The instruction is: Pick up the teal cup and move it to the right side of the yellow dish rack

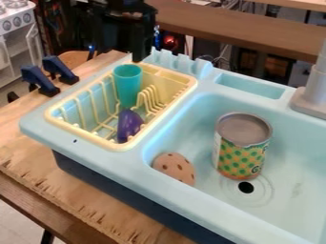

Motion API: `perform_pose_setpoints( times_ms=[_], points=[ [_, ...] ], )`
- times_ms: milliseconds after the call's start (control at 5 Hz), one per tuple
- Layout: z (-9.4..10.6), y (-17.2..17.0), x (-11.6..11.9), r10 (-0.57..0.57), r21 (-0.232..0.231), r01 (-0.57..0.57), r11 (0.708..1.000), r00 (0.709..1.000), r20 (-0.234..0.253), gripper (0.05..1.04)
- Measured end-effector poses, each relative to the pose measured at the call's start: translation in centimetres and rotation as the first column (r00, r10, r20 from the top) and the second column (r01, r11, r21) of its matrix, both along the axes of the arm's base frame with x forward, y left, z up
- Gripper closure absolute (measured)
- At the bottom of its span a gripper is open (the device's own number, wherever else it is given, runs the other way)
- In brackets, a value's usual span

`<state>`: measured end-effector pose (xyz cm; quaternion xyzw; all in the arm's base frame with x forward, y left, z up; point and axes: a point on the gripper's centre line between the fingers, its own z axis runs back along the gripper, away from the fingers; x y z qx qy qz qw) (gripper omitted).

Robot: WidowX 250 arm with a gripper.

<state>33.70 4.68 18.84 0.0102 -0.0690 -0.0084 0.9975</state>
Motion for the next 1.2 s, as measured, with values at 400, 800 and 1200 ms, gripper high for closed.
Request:
perform_pose_setpoints(
  times_ms=[400, 800, 1200],
  points=[
    [-1.5, -0.9, 1.0, -0.012, -0.028, 0.012, 1.0, 1.0, -0.009, 0.081],
    [-2.8, -1.9, 1.9, -0.025, -0.024, 0.024, 0.999, 0.999, -0.048, 0.081],
    [-3.8, -2.5, 1.5, -0.022, -0.028, 0.02, 0.999, 0.997, -0.068, 0.081]
  ],
)
